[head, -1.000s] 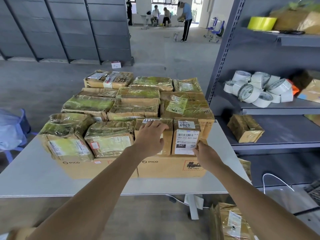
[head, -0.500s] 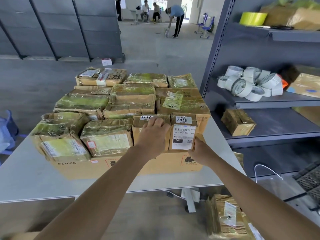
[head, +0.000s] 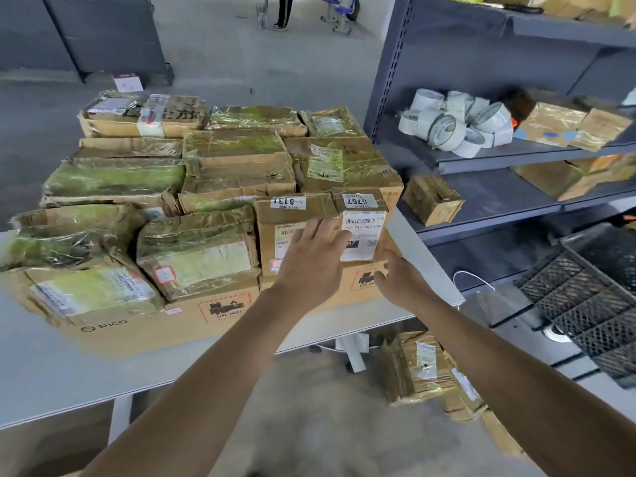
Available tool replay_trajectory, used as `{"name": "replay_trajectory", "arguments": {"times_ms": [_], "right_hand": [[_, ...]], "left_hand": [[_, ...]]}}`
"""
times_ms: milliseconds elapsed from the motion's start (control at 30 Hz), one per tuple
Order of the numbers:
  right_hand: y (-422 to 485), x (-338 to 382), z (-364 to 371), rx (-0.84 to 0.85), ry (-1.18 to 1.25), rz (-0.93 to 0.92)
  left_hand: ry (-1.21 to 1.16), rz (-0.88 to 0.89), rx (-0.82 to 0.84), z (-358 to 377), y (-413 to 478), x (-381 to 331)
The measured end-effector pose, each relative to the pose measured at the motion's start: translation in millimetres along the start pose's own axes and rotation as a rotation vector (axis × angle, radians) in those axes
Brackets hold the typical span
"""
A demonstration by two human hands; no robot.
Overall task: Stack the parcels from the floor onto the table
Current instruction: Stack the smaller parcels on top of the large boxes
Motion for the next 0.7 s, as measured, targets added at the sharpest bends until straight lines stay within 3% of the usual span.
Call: {"name": "replay_trajectory", "arguments": {"times_ms": [200,300,433,700], "right_hand": [[-28.4,6.9,11.1,0.055,-0.032,-0.039],[-38.4,22.3,18.2,0.108,-0.026,-0.144],[-61.6,44.6,37.3,0.172,0.0,-0.322],[-154.7,68.1,112.7,0.471,0.047,-0.582]], "left_hand": [[-0.001,-0.115,0.141,2.9,-31.2,-3.7],[-0.023,-0.29,0.258,-1.4,-52.2,-1.8],[-0.04,-0.492,0.247,-14.9,-101.1,-7.9],[-0.079,-0.961,0.281,-32.5,-274.1,-51.7]]}}
Point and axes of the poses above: each hand's wrist, its own y-axis towards the middle knuckle, its own z-axis out of the palm, x = y × z, the point moved 1 cm from there along y, towards the middle knuckle, and after that the axes turned 3 degrees about -z, right-handed, at the moved point
